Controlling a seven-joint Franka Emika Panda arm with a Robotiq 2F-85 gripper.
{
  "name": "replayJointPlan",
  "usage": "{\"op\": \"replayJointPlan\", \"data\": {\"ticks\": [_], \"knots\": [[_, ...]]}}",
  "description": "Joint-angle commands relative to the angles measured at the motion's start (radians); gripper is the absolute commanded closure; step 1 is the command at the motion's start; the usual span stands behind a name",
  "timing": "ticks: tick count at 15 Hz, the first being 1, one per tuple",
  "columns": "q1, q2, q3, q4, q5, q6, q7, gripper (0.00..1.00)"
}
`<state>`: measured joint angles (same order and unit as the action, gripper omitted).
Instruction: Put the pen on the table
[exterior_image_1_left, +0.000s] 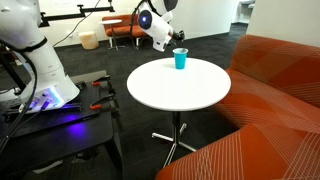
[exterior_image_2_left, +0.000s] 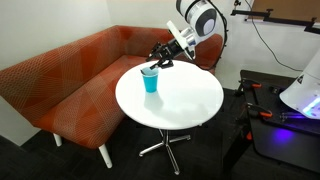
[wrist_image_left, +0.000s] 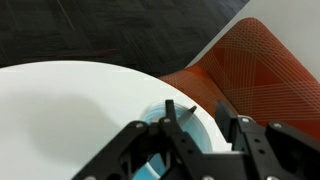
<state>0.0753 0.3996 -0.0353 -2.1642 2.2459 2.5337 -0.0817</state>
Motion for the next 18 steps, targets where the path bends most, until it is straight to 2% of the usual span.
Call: {"op": "replayJointPlan", "data": {"ticks": [1, 3, 5, 10, 18], "knots": [[0.012, 0.016, 0.011, 0.036, 0.028, 0.055, 0.071, 0.48], [0.014, 0.016, 0.013, 0.037, 0.035, 0.064, 0.09, 0.47], [0.017, 0.014, 0.013, 0.036, 0.047, 0.073, 0.098, 0.56], [0.023, 0.013, 0.018, 0.038, 0.055, 0.115, 0.139, 0.61], [0.017, 0.026, 0.039, 0.047, 0.029, 0.162, 0.246, 0.62]]}}
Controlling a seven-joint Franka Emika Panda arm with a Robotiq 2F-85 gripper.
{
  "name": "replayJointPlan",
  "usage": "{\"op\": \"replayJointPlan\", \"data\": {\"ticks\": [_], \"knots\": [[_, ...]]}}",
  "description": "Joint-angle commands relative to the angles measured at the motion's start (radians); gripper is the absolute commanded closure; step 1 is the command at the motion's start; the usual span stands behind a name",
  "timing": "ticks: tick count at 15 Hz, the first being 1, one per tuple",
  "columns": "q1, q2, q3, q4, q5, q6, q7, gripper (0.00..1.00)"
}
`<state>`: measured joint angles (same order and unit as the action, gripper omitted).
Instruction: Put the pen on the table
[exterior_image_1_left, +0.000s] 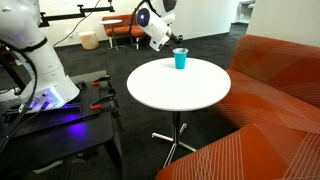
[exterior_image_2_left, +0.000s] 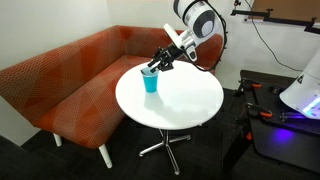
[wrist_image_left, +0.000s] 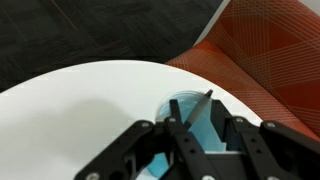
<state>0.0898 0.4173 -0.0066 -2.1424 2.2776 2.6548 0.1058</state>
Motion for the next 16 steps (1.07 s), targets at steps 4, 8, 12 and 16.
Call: {"op": "replayJointPlan", "data": {"ticks": [4, 8, 12, 16], "knots": [[0.001, 0.017, 0.013, 0.031, -0.003, 0.044, 0.088, 0.67], [-0.002, 0.032, 0.014, 0.043, -0.007, 0.039, 0.11, 0.67], [-0.007, 0.051, 0.014, 0.06, -0.018, 0.033, 0.135, 0.66], [-0.012, 0.073, 0.014, 0.085, -0.034, 0.03, 0.159, 0.67]]}}
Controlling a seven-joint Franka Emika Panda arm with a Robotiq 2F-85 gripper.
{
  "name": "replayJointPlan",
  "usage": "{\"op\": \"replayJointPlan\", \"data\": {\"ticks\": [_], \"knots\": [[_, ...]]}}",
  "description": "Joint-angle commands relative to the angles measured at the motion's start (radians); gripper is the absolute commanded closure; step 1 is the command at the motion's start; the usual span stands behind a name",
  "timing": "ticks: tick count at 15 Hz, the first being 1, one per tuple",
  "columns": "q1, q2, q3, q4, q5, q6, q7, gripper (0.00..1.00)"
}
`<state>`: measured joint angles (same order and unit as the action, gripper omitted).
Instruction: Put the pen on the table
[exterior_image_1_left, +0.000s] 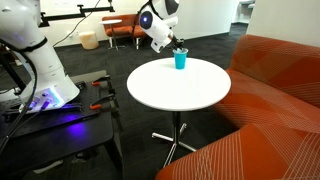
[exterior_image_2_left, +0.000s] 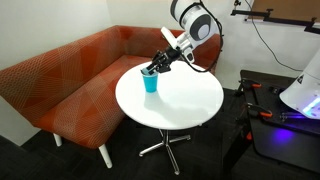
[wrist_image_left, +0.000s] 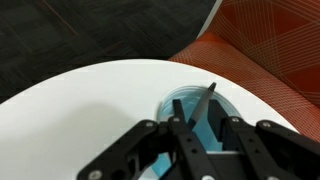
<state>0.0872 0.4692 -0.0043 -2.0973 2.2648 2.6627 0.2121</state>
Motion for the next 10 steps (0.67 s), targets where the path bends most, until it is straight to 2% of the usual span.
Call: {"op": "replayJointPlan", "data": {"ticks": [1, 10], "knots": [[-0.012, 0.026, 0.012, 0.046, -0.026, 0.022, 0.063, 0.67], [-0.023, 0.068, 0.015, 0.098, -0.063, 0.015, 0.109, 0.67]]}}
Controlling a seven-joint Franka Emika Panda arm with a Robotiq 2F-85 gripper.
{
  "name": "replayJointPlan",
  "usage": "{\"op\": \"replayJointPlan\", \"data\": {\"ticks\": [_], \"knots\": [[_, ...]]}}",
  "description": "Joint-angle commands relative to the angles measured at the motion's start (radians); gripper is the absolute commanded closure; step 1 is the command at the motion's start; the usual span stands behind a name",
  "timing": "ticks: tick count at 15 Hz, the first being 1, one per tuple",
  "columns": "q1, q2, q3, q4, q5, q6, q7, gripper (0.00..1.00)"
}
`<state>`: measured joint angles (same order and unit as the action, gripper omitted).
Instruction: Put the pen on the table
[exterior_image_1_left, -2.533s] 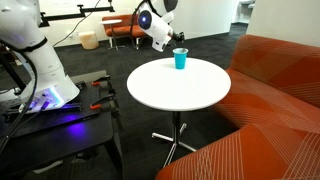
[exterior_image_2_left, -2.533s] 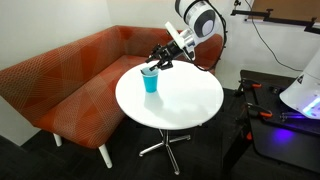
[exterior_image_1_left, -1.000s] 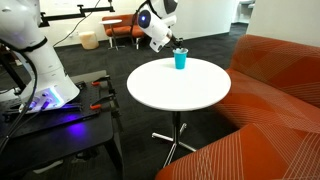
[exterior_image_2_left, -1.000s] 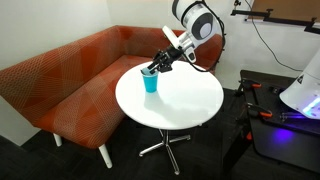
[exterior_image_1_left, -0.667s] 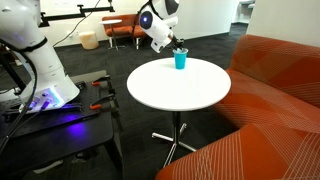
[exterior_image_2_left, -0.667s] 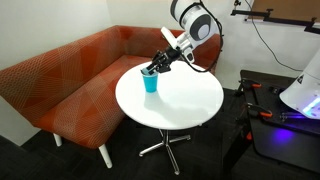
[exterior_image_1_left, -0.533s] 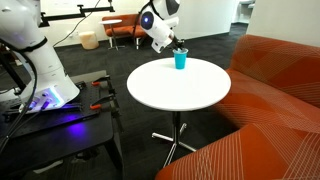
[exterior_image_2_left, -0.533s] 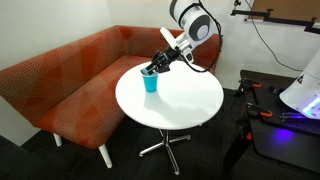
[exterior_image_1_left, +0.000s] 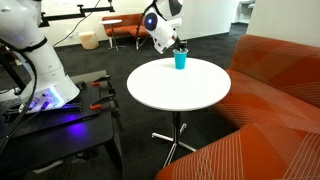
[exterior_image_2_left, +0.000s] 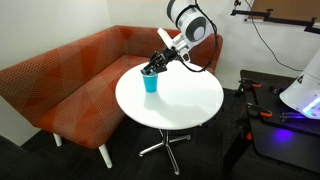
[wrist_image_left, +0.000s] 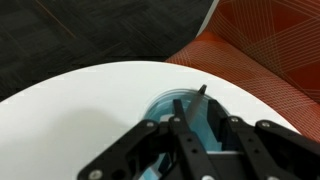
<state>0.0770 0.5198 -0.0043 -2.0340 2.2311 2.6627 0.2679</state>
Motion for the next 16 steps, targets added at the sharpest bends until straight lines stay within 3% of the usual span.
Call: {"op": "replayJointPlan", "data": {"ticks": [1, 16], "knots": [[-0.014, 0.022, 0.016, 0.039, -0.038, 0.014, 0.062, 0.67], [-0.02, 0.064, 0.023, 0.083, -0.11, 0.005, 0.127, 0.71]]}}
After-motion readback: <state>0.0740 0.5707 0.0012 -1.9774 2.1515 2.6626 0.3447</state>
